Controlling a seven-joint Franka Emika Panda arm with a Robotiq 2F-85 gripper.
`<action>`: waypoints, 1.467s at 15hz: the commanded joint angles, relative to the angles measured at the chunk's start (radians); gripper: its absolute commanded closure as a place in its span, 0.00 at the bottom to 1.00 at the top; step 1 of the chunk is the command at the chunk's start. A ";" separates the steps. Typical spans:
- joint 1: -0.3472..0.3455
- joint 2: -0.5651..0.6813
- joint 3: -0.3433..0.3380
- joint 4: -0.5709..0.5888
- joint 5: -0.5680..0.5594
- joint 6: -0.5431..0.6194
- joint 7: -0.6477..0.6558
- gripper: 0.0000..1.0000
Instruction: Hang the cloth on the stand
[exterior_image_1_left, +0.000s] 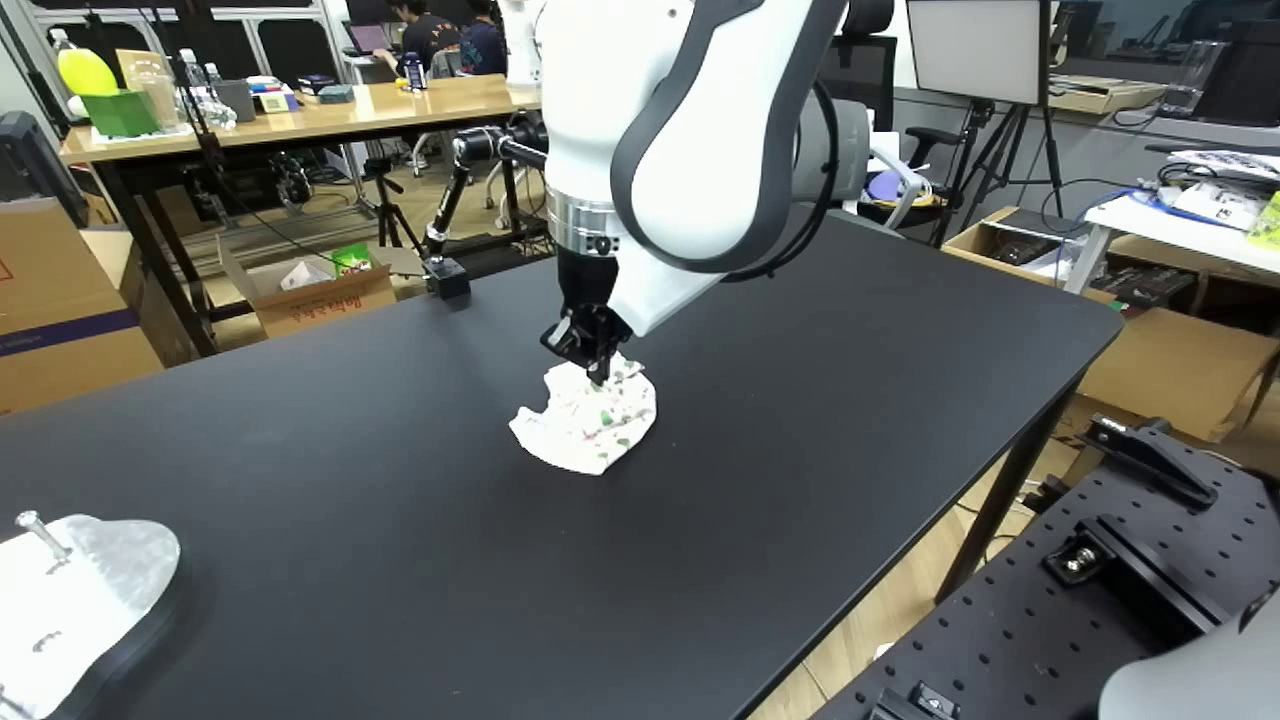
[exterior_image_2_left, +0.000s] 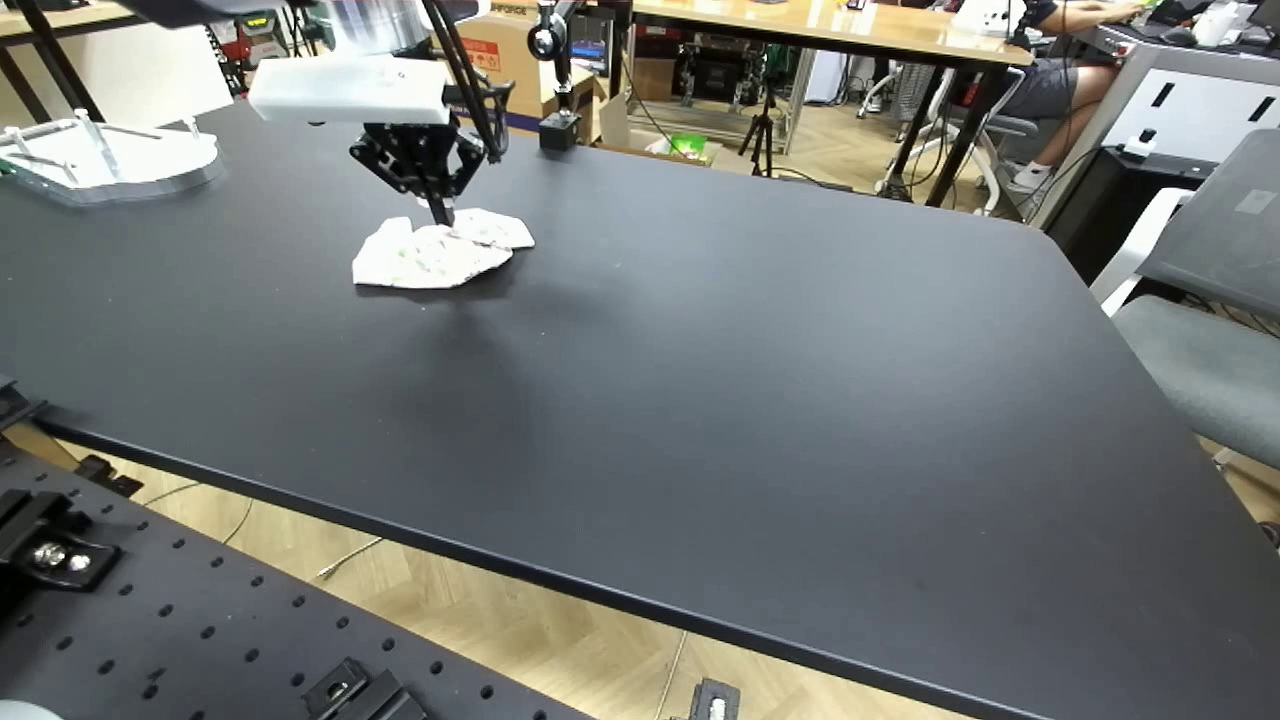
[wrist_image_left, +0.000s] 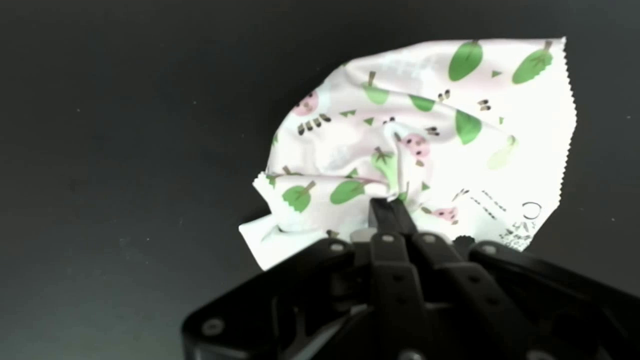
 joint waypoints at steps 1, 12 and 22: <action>-0.018 -0.055 -0.002 -0.045 0.014 -0.001 0.011 1.00; -0.042 -0.313 0.115 -0.076 0.191 -0.080 -0.150 1.00; 0.082 -0.523 -0.039 0.138 0.413 -0.391 -0.425 1.00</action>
